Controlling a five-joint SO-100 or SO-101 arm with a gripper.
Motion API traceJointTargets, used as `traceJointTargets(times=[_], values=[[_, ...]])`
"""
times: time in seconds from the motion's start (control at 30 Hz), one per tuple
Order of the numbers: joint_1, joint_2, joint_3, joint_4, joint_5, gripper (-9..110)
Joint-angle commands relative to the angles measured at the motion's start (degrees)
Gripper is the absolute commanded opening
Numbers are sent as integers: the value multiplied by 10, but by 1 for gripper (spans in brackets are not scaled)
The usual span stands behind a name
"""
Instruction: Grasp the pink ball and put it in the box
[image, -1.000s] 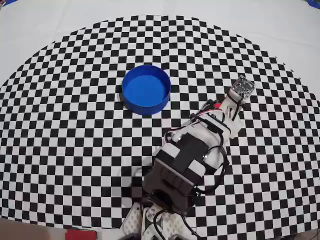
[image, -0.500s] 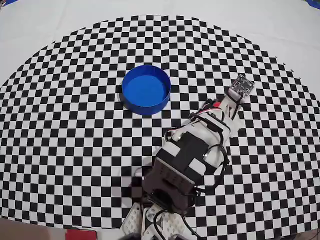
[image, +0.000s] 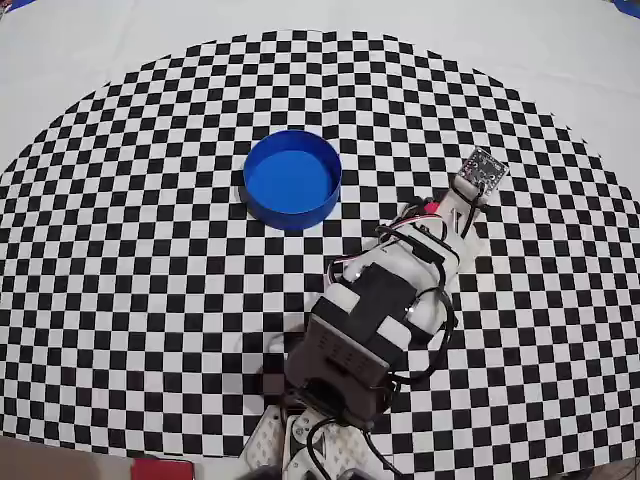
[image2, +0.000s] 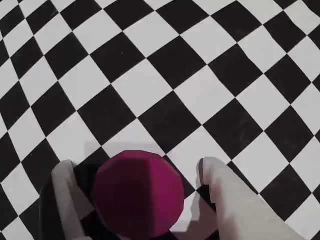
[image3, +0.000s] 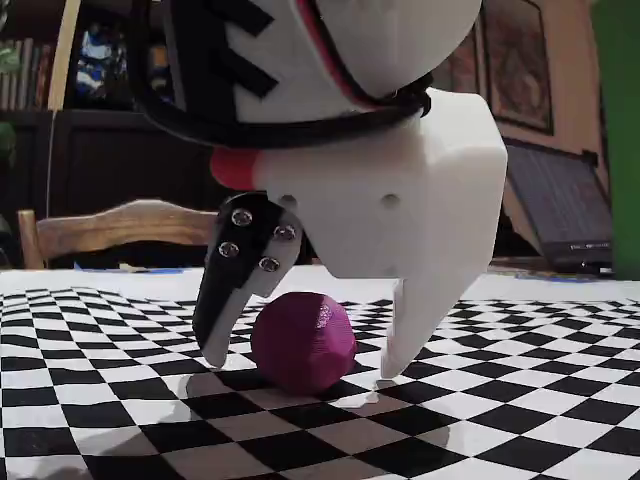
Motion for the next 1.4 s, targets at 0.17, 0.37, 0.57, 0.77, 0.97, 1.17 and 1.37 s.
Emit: traceJointTargets(times=[0.17, 0.37, 0.57, 0.77, 0.97, 1.17, 1.37], values=[[-5, 4, -17, -9, 5, 0], [-5, 6, -19, -9, 5, 0], [-5, 37, -9, -6, 5, 0], [-4, 74, -2, -6, 5, 0], [-3, 115, 13, -6, 5, 0], [-2, 171, 44, -6, 5, 0], [-2, 232, 81, -6, 5, 0]])
